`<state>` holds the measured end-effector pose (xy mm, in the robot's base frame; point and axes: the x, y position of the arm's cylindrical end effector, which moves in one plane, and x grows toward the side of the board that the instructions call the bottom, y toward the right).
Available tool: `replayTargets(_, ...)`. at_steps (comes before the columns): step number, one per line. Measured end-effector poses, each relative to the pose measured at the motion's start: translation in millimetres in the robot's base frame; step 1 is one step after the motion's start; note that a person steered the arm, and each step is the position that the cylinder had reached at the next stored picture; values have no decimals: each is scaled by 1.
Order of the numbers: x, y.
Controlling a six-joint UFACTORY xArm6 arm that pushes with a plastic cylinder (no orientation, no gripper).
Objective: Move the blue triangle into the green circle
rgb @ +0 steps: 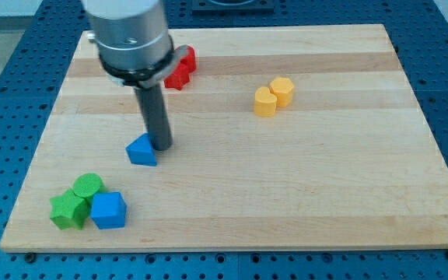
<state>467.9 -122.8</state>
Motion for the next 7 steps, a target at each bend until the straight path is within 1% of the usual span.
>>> replayTargets(1,3,-21)
replayTargets(4,39,-38)
replayTargets(5,43,-39)
replayTargets(6,43,-39)
replayTargets(7,24,-11)
